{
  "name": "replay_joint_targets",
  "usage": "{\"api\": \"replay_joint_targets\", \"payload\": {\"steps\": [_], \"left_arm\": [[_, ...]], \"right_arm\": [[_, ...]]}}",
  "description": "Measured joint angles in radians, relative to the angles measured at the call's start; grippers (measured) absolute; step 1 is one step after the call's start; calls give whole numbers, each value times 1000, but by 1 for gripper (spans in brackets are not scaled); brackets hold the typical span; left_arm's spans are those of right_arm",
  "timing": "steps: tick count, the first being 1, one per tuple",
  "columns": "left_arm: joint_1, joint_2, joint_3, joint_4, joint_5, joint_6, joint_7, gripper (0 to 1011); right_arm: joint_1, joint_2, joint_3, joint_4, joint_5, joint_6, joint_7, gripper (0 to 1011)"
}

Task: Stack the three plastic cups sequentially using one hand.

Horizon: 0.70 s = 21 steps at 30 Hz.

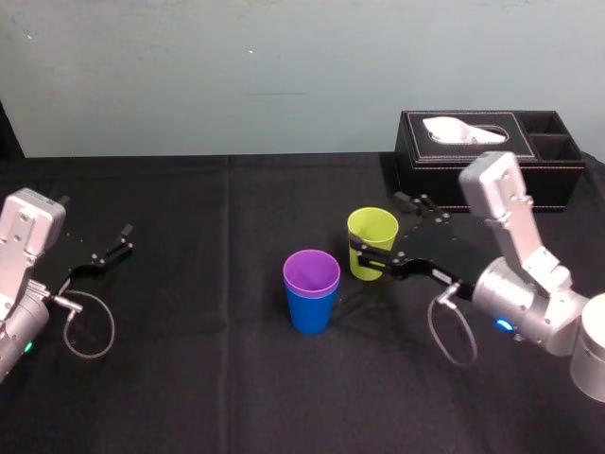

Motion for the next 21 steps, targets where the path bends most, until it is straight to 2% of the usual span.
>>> {"api": "replay_joint_targets", "payload": {"steps": [9, 17, 21], "left_arm": [[0, 0, 0, 0, 0, 0, 0, 1010], [0, 0, 0, 0, 0, 0, 0, 1010], [0, 0, 0, 0, 0, 0, 0, 1010]], "right_arm": [[-19, 10, 52, 36, 21, -13, 3, 1003], [-26, 12, 62, 62, 34, -15, 19, 1003], [-28, 10, 63, 93, 58, -11, 42, 1003]]}}
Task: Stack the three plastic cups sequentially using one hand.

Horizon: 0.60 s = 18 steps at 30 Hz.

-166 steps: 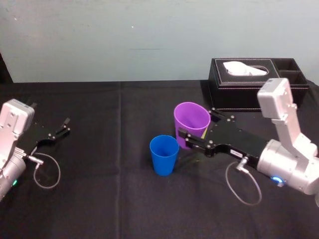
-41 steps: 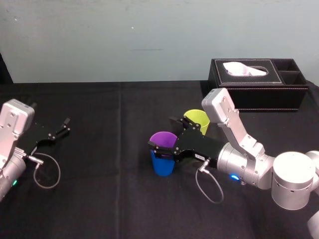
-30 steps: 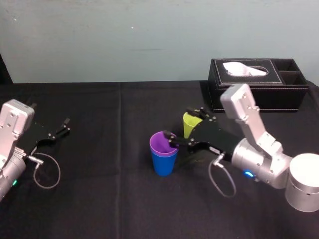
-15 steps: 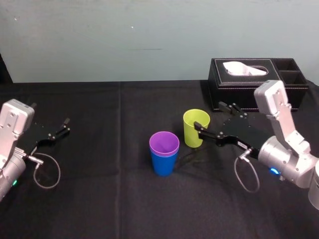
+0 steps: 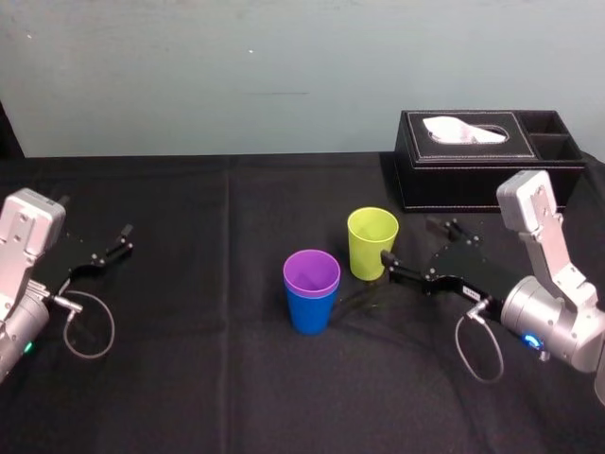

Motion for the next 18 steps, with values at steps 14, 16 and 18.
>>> {"api": "replay_joint_targets", "payload": {"steps": [14, 16, 18], "left_arm": [[0, 0, 0, 0, 0, 0, 0, 1010], [0, 0, 0, 0, 0, 0, 0, 1010], [0, 0, 0, 0, 0, 0, 0, 1010]], "right_arm": [[27, -5, -31, 78, 48, 15, 40, 1003], [31, -5, -36, 85, 50, 15, 40, 1003], [34, -6, -39, 89, 51, 15, 40, 1003]]}}
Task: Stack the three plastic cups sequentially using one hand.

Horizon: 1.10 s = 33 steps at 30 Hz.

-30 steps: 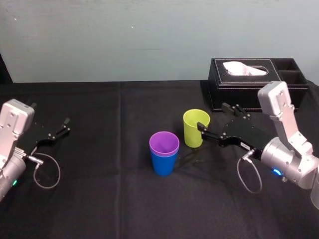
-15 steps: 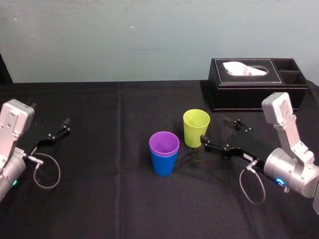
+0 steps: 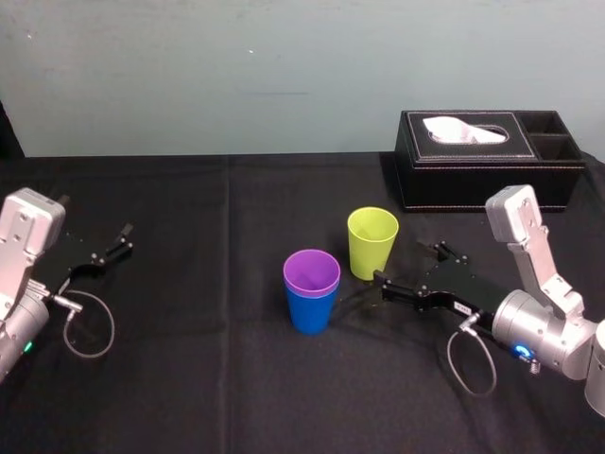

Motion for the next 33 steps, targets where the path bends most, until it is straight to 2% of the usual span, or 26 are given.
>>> {"api": "replay_joint_targets", "payload": {"steps": [11, 17, 33], "left_arm": [[0, 0, 0, 0, 0, 0, 0, 1010], [0, 0, 0, 0, 0, 0, 0, 1010], [0, 0, 0, 0, 0, 0, 0, 1010]], "right_arm": [[8, -1, -10, 12, -4, -6, -13, 1003], [20, -8, -21, 28, -26, -18, -25, 1003], [86, -44, -48, 103, -65, -23, -20, 1003]]}}
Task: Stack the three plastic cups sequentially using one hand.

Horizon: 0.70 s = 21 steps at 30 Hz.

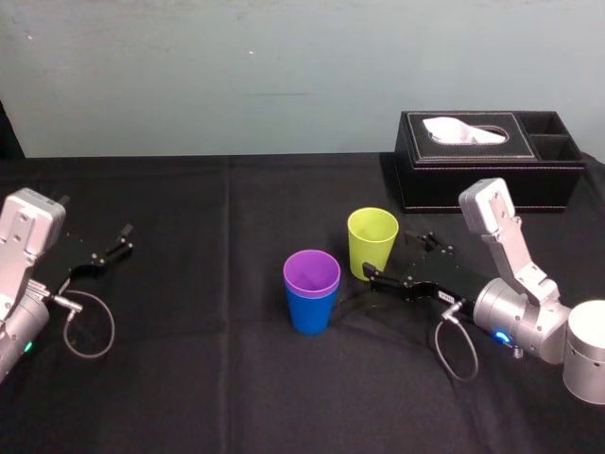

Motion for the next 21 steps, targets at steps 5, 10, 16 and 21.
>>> {"api": "replay_joint_targets", "payload": {"steps": [5, 10, 16, 21], "left_arm": [[0, 0, 0, 0, 0, 0, 0, 1010], [0, 0, 0, 0, 0, 0, 0, 1010], [0, 0, 0, 0, 0, 0, 0, 1010], [0, 0, 0, 0, 0, 0, 0, 1010]], "right_arm": [[14, -6, -2, 16, -1, -1, 10, 1003], [28, -12, -5, 30, 2, 1, 22, 1003], [49, -20, -11, 52, 9, 9, 31, 1003], [62, -26, -16, 65, 11, 12, 35, 1003]]}}
